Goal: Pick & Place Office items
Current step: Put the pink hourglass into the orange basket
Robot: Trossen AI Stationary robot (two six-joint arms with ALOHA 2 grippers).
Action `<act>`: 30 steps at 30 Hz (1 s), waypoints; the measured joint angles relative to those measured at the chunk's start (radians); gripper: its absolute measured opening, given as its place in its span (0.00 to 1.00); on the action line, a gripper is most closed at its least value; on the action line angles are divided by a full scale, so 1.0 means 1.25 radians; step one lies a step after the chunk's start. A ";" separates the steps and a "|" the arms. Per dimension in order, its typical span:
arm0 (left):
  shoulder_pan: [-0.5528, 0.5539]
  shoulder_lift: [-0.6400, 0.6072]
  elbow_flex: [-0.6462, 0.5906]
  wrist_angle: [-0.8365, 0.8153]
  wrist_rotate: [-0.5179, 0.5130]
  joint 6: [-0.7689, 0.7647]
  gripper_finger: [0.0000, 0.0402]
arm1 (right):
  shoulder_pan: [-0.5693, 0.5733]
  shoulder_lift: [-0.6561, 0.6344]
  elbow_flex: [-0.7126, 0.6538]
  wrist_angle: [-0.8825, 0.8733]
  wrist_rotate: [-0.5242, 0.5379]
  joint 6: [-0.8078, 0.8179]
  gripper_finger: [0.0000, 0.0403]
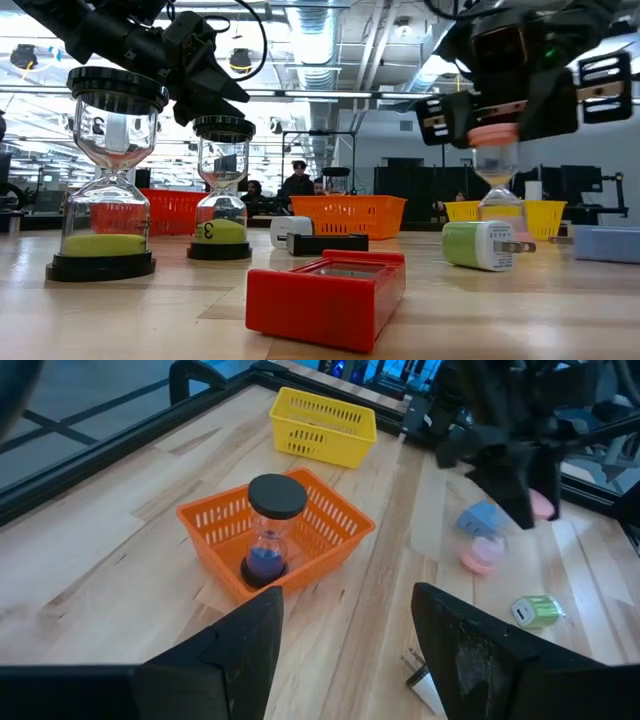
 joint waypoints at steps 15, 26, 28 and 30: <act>0.000 0.000 0.000 -0.001 0.000 0.000 0.54 | -0.151 0.000 0.057 -0.015 -0.017 0.000 0.23; 0.000 0.000 0.000 -0.001 0.000 0.000 0.54 | -0.165 0.000 0.145 -0.019 -0.038 0.123 0.26; 0.000 0.000 0.000 -0.001 0.000 0.000 0.54 | -0.165 0.000 0.169 -0.020 -0.038 0.126 0.28; 0.000 0.000 0.000 -0.001 0.000 0.000 0.54 | -0.165 0.000 0.192 -0.027 -0.038 0.126 0.28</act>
